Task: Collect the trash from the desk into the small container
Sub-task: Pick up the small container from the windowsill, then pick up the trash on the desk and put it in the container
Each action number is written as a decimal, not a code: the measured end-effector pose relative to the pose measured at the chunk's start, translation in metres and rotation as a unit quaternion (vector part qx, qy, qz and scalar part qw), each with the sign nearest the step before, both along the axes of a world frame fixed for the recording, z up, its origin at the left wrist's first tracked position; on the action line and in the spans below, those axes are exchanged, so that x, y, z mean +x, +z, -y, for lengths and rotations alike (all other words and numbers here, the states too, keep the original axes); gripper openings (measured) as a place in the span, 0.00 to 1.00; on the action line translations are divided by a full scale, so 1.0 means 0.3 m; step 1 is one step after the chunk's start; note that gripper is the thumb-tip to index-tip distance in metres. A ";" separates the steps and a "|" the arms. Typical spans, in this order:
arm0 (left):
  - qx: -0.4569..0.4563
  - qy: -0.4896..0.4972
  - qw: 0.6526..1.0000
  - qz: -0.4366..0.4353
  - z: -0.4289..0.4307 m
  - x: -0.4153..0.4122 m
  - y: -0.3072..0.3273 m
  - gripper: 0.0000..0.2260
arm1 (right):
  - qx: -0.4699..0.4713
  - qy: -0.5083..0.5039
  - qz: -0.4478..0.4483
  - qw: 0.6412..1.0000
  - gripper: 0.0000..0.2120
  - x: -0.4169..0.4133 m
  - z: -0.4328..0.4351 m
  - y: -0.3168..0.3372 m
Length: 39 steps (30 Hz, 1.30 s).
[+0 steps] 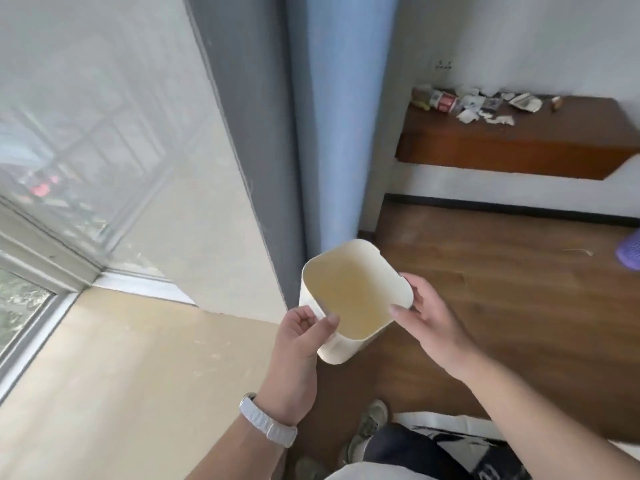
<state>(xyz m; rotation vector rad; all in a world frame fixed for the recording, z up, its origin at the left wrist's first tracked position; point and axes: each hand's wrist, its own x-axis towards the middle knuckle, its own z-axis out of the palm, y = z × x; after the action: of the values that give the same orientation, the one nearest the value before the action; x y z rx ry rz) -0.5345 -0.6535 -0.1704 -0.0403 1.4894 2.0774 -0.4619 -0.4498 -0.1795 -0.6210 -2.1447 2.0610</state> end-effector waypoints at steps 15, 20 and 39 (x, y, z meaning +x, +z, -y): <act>-0.048 -0.158 0.982 -0.087 -0.676 -0.074 0.141 0.08 | -0.001 -0.159 -0.040 0.987 0.25 0.099 -0.544 0.033; -0.084 -0.222 0.966 -0.100 -0.845 -0.060 0.166 0.12 | -0.012 -0.207 -0.058 0.976 0.31 0.181 -0.654 0.048; -0.133 -0.410 0.900 -0.055 -1.410 -0.208 0.076 0.10 | 0.021 -0.454 0.009 0.891 0.13 0.240 -0.946 0.032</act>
<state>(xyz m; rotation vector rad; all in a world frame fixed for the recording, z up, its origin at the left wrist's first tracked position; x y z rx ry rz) -0.5971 -0.2305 -0.1474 0.5216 1.4896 1.2060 -0.3899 -0.1659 -0.1698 -1.3111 -1.4227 1.4592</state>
